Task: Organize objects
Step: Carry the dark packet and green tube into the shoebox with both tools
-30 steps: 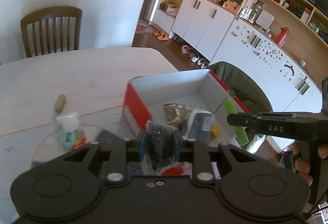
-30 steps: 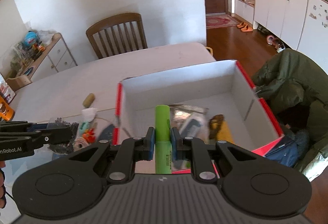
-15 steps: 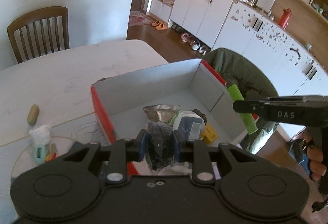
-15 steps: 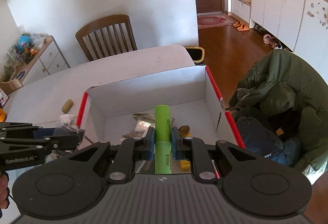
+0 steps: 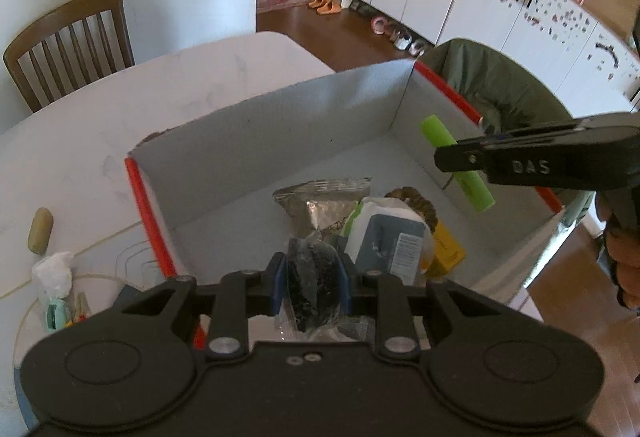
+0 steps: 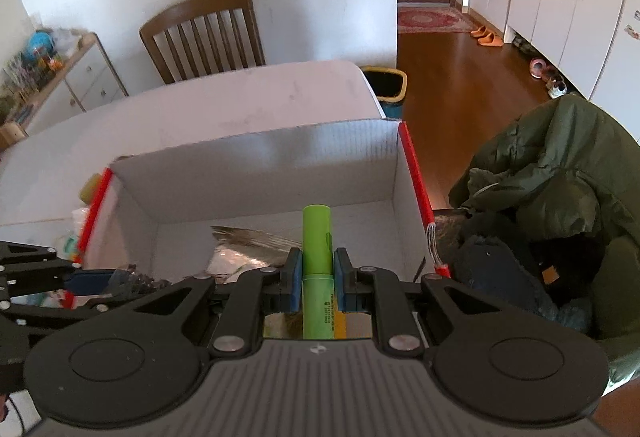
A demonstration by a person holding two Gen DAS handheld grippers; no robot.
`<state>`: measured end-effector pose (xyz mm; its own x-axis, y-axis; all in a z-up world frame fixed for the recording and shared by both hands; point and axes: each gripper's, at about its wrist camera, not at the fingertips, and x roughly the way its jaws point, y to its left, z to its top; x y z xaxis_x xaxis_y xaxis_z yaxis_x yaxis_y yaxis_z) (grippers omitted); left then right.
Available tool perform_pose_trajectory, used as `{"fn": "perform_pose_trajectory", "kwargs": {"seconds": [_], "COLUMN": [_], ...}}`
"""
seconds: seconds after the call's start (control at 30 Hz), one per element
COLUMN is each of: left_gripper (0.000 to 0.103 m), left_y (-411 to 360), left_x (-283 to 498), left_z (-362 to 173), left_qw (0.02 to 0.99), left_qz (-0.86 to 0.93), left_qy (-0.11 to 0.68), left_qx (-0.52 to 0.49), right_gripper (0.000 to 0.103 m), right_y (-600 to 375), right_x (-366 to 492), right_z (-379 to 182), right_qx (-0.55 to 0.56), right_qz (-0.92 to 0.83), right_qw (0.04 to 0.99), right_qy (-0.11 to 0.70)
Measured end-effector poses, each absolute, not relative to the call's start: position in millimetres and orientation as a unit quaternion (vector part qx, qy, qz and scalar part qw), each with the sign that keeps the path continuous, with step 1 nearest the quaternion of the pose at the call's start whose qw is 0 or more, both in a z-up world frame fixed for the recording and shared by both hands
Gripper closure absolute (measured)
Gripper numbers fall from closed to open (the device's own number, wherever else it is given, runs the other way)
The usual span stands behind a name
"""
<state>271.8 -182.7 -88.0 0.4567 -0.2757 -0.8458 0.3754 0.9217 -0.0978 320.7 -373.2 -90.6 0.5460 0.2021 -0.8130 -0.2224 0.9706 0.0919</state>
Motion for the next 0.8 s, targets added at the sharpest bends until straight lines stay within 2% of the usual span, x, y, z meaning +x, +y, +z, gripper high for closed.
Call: {"fn": "perform_pose_trajectory", "kwargs": {"seconds": [0.8], "left_gripper": [0.077], "left_y": [-206], "left_x": [293], "left_z": [-127], "left_qw": [0.812], "left_qz": [-0.175], "left_qy": [0.548], "left_qx": [0.095], "right_gripper": [0.087], "right_y": [-366], "right_x": [362], "right_z": [-142], "right_qx": [-0.049], "right_qz": [0.137], "right_qw": [0.844], "right_qy": [0.516]}}
